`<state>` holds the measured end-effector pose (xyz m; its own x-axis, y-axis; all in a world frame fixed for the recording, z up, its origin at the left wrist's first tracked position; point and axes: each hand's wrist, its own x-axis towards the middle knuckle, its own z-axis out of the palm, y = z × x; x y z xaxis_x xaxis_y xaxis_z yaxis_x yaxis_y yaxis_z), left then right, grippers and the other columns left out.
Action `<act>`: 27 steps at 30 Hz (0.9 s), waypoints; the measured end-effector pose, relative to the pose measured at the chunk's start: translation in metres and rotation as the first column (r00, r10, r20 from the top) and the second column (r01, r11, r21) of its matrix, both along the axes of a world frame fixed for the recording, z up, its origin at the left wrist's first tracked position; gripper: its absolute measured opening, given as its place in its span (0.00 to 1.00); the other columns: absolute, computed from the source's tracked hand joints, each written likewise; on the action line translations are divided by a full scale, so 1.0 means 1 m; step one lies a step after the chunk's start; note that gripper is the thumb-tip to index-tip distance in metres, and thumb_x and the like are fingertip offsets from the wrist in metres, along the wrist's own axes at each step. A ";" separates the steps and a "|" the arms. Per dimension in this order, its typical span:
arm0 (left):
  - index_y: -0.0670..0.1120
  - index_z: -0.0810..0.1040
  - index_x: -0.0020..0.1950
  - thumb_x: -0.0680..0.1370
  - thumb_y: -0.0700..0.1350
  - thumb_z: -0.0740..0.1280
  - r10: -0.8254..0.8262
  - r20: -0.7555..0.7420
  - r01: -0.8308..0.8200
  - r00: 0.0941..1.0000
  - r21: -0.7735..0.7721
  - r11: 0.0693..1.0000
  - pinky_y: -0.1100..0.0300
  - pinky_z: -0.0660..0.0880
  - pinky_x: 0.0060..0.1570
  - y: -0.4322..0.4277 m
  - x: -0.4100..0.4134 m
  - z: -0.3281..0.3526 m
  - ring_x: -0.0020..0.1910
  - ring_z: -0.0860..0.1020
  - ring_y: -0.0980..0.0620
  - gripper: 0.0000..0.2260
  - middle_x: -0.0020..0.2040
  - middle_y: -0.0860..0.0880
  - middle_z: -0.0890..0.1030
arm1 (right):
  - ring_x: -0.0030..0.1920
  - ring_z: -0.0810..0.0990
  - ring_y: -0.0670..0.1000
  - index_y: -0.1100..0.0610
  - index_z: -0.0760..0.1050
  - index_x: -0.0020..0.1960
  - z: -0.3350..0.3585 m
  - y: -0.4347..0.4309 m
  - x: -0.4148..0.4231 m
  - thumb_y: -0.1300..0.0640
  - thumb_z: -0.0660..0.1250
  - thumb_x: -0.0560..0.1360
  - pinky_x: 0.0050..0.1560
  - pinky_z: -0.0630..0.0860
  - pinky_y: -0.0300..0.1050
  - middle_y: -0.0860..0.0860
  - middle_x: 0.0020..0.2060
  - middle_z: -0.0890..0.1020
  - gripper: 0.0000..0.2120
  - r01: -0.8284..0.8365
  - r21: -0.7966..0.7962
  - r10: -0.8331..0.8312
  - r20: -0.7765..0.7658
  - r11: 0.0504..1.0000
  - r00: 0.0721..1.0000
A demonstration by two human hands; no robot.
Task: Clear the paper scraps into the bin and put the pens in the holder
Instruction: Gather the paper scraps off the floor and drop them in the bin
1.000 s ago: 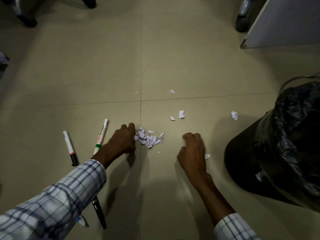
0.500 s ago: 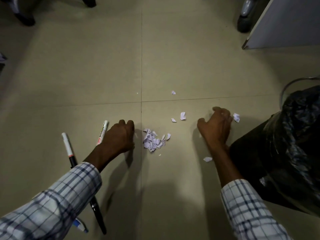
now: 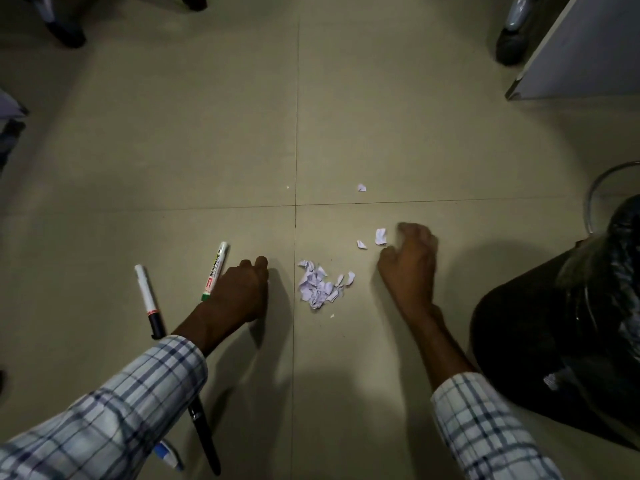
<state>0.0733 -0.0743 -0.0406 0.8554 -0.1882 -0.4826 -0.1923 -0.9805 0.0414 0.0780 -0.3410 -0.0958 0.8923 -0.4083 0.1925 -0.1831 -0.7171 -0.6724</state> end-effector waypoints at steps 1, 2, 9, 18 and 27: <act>0.39 0.66 0.65 0.76 0.40 0.67 -0.002 -0.004 0.002 1.000 -0.020 1.000 0.53 0.75 0.50 -0.004 -0.001 0.000 0.51 0.79 0.41 0.19 0.55 0.39 0.77 | 0.54 0.75 0.61 0.62 0.77 0.52 0.001 0.015 -0.004 0.66 0.61 0.64 0.56 0.67 0.42 0.57 0.51 0.79 0.17 -0.078 0.038 0.076 0.032 0.996 0.997; 0.39 0.66 0.65 0.76 0.40 0.68 -0.011 0.000 0.011 1.000 -0.038 0.999 0.53 0.75 0.49 -0.008 -0.001 -0.001 0.51 0.79 0.41 0.20 0.55 0.39 0.77 | 0.52 0.75 0.60 0.61 0.78 0.50 0.002 0.029 -0.008 0.68 0.60 0.63 0.54 0.67 0.40 0.56 0.49 0.80 0.17 -0.151 0.061 0.148 0.050 0.987 0.988; 0.43 0.71 0.58 0.73 0.40 0.66 -0.022 0.058 0.036 0.998 -0.263 0.964 0.56 0.67 0.41 -0.028 -0.004 -0.008 0.48 0.77 0.40 0.14 0.52 0.43 0.77 | 0.51 0.79 0.52 0.55 0.81 0.54 0.013 0.049 0.007 0.61 0.61 0.67 0.54 0.76 0.46 0.50 0.50 0.82 0.18 -0.275 0.170 0.276 0.018 0.946 0.961; 0.51 0.69 0.59 0.69 0.48 0.75 0.095 0.094 -0.054 0.991 -0.371 0.927 0.50 0.80 0.46 -0.011 0.001 -0.007 0.46 0.80 0.47 0.23 0.55 0.48 0.74 | 0.64 0.71 0.60 0.60 0.75 0.63 0.028 0.026 0.103 0.63 0.65 0.68 0.60 0.70 0.47 0.55 0.64 0.75 0.23 -0.184 -0.004 0.181 -0.154 0.983 0.971; 0.49 0.67 0.70 0.70 0.49 0.76 0.080 0.078 -0.046 0.994 -0.366 0.930 0.56 0.78 0.51 -0.012 0.002 -0.006 0.53 0.78 0.46 0.31 0.65 0.45 0.71 | 0.59 0.72 0.57 0.61 0.77 0.61 0.015 0.048 0.047 0.69 0.60 0.64 0.57 0.75 0.51 0.54 0.59 0.76 0.26 -0.546 -0.056 0.527 -0.199 0.836 0.826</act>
<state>0.0749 -0.0866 -0.0467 0.9079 -0.2800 -0.3121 -0.1500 -0.9119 0.3819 0.1248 -0.2927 -0.0813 0.9868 0.1587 0.0337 0.1485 -0.8001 -0.5812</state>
